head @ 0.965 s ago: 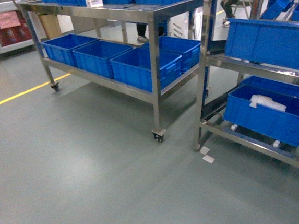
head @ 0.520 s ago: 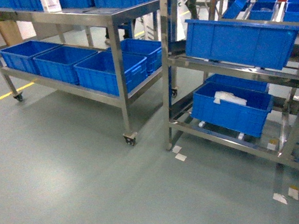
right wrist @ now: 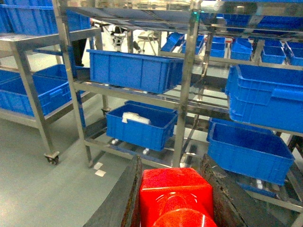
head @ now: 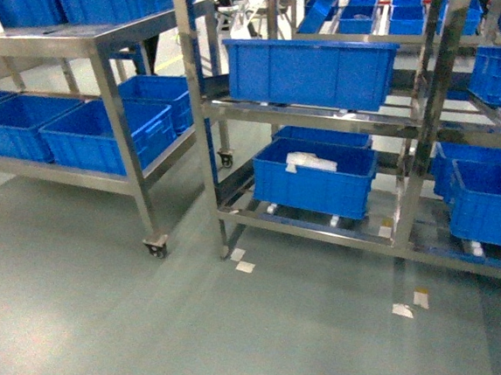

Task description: Pick red block from blue box to shelf

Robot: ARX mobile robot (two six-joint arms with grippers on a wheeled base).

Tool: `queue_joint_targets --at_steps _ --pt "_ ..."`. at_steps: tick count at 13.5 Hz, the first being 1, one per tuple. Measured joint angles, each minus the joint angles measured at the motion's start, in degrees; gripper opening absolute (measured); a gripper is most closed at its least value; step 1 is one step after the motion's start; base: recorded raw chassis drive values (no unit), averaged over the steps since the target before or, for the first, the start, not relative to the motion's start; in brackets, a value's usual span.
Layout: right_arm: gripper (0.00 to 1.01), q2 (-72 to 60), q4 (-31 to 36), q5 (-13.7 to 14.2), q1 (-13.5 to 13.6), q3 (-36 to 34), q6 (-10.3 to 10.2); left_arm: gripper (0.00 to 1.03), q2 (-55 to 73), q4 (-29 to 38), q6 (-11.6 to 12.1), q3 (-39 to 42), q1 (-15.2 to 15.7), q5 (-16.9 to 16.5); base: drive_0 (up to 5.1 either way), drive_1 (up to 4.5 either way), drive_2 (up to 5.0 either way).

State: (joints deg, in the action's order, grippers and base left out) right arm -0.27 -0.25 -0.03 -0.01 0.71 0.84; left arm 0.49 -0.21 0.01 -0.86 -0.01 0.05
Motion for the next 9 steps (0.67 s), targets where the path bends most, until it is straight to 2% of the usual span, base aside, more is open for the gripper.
queue_joint_targets --at_steps 9 --pt "0.29 0.0 0.0 0.0 0.0 0.0 0.0 0.98 0.0 0.0 0.0 0.0 0.0 -0.02 -1.6 -1.61 -1.6"
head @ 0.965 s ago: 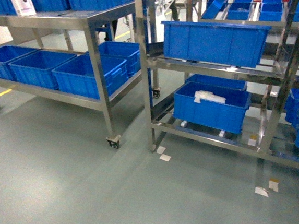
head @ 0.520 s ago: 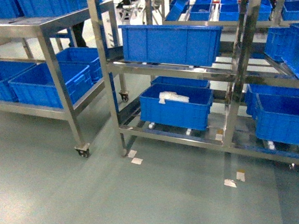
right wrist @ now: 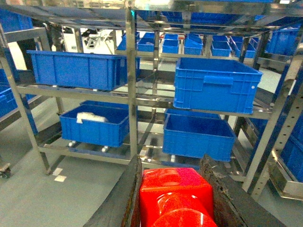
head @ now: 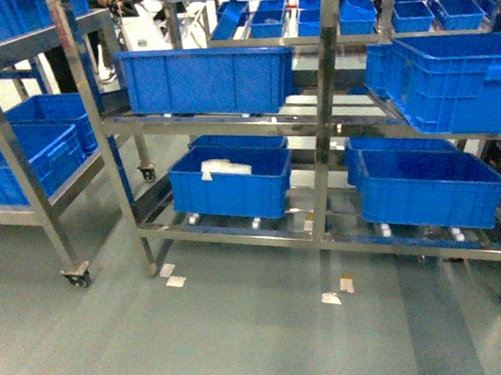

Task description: Pick red block from blue box to shelf

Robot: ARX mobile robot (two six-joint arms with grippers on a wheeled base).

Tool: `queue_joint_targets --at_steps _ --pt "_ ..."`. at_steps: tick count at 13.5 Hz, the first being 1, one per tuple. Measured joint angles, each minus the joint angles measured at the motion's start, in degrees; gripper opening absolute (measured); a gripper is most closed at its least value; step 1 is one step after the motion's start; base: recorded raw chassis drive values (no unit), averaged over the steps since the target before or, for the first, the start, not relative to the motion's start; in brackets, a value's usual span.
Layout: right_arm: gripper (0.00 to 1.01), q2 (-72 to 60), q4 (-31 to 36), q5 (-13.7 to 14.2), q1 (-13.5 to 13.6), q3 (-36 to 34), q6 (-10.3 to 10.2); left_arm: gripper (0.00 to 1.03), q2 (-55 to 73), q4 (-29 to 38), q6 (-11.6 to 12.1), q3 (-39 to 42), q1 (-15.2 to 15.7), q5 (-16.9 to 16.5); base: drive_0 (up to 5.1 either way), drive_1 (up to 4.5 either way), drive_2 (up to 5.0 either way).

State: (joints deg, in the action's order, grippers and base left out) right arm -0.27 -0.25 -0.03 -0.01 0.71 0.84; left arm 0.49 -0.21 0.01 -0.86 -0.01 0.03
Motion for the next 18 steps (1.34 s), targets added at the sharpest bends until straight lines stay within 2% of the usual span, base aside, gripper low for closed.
queue_joint_targets --at_steps 9,14,18 --pt "0.29 0.0 -0.02 0.02 0.0 0.0 0.0 0.98 0.0 0.0 0.0 0.0 0.0 0.0 -1.5 -1.49 -1.5" --pt "0.29 0.0 -0.02 0.0 0.0 0.0 0.0 0.98 0.0 0.02 0.0 0.0 -0.04 0.04 2.6 1.26 -4.2" --pt "0.29 0.0 0.02 0.02 0.0 0.0 0.0 0.98 0.0 -0.09 0.0 0.0 -0.04 0.02 0.1 4.21 -3.9"
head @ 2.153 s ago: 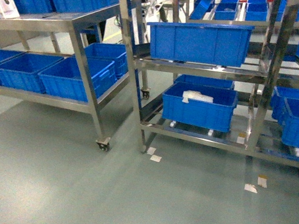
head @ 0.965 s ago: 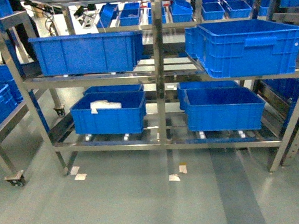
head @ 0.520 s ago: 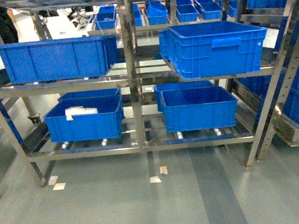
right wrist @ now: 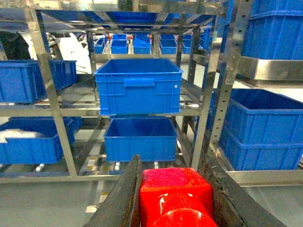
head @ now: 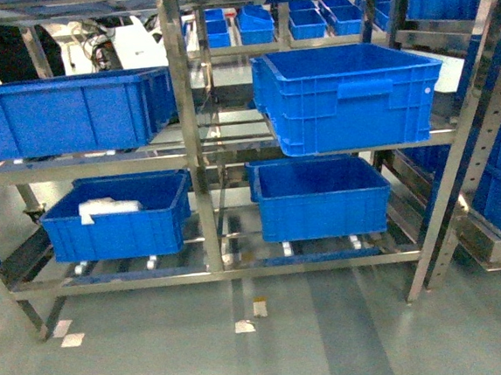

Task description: Pick red block from blue box to shelf

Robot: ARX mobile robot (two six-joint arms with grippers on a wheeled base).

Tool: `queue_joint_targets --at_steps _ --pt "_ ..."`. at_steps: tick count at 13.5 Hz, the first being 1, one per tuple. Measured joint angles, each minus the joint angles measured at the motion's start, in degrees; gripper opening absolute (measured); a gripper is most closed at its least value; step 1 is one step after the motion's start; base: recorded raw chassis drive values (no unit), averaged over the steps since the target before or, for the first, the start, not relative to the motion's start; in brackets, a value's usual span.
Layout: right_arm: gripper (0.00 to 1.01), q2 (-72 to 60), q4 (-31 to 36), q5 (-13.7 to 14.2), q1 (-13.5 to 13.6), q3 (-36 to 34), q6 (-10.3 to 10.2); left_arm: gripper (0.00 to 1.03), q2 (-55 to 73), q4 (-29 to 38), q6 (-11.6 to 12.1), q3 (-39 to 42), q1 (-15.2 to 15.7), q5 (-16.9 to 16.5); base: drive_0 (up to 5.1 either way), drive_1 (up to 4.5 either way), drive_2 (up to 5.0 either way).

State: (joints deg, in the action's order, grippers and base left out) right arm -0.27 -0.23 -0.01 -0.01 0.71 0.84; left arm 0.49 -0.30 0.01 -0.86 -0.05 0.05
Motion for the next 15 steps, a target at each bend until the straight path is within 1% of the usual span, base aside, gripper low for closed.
queue_joint_targets --at_steps 9,15 --pt "0.29 0.0 0.15 0.0 0.0 0.0 0.0 0.98 0.0 0.22 0.0 0.0 -0.04 -0.04 0.3 4.49 -3.9" --pt "0.29 0.0 -0.02 -0.02 0.0 0.0 0.0 0.98 0.0 0.0 0.0 0.0 0.09 -0.02 -0.1 4.11 -4.3"
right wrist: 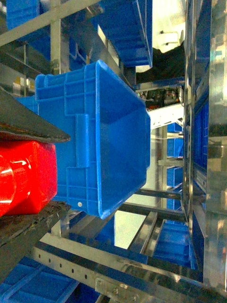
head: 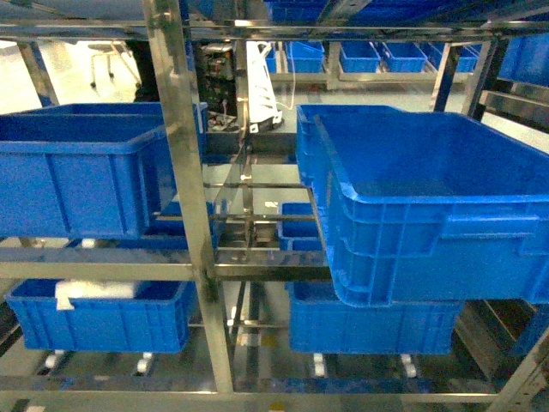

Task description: Pick red block from blue box to shelf

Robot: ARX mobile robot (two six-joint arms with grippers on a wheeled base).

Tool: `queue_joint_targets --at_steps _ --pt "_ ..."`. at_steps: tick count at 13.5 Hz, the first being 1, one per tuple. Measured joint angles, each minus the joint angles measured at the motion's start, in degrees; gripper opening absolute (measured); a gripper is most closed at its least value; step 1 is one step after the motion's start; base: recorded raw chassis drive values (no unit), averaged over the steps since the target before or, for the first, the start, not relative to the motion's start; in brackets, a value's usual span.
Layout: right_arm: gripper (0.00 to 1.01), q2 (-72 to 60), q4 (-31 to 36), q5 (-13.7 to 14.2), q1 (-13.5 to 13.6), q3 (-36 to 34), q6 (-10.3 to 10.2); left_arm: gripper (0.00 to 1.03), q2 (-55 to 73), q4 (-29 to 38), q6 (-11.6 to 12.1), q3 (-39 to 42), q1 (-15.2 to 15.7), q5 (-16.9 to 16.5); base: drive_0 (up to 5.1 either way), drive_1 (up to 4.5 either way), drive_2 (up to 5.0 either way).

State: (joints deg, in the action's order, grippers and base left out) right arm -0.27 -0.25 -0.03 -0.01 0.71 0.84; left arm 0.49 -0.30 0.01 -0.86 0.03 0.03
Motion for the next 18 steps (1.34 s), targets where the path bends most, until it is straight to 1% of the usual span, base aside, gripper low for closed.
queue_joint_targets --at_steps 6,18 --pt "0.29 0.0 0.11 0.02 0.0 0.0 0.0 0.98 0.0 0.22 0.0 0.0 0.0 0.02 0.0 4.16 -4.1" --pt "0.29 0.0 -0.02 0.0 0.0 0.0 0.0 0.98 0.0 0.02 0.0 0.0 0.0 0.0 0.0 0.0 0.0"
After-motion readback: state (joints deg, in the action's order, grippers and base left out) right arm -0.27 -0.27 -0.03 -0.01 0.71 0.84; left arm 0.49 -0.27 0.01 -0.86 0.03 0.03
